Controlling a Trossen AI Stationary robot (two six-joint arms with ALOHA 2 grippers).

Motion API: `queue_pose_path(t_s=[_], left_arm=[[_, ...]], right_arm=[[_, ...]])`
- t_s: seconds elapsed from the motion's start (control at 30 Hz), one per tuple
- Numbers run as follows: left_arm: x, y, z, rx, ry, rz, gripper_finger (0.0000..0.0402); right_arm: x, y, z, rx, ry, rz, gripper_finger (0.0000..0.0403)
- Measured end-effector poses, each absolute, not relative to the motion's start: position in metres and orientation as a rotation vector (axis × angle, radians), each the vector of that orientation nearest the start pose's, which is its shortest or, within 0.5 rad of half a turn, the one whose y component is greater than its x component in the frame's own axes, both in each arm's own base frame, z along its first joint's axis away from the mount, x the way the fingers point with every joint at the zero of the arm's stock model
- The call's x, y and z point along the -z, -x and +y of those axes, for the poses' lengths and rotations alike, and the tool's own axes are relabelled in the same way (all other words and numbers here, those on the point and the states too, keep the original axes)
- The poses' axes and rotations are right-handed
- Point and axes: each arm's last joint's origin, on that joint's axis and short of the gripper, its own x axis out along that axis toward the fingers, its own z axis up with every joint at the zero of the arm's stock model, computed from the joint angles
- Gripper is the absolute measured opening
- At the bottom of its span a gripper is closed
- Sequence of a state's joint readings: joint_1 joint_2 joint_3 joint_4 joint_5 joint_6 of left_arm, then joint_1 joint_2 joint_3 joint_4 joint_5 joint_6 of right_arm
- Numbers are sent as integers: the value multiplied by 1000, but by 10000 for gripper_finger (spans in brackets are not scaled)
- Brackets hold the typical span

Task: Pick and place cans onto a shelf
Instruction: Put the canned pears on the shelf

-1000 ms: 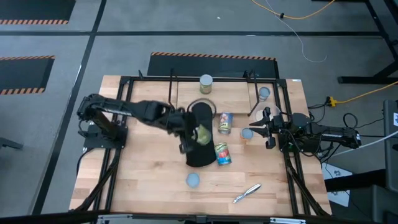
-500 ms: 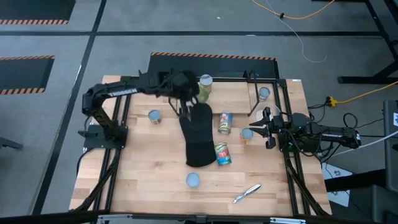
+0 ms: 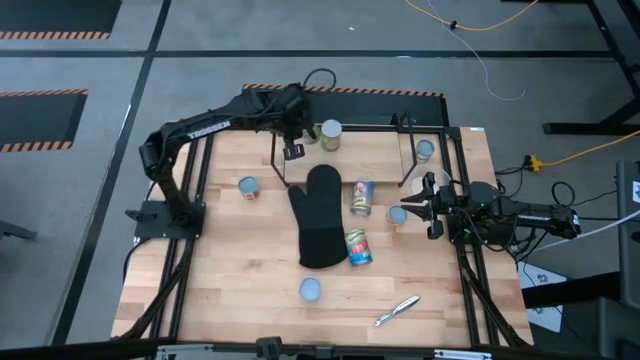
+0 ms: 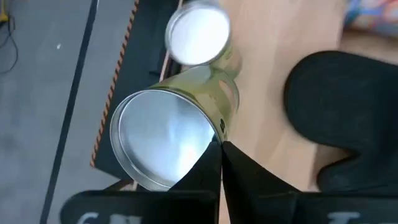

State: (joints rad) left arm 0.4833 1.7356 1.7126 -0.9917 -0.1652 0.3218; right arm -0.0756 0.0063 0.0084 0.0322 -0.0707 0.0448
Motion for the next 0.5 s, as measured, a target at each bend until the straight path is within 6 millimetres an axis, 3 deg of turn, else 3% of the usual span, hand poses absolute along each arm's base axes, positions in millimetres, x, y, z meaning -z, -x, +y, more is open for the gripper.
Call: queue_pose_path(t_s=[0.33,0.5], left_arm=[[-298,-332,190,-393,-112,1230,0],[-291,-334,191,-386,-135,1264,0]], right_arm=[[-169,-97,-5,4,-42,-34,84],[-169,-97,-5,4,-42,-34,84]])
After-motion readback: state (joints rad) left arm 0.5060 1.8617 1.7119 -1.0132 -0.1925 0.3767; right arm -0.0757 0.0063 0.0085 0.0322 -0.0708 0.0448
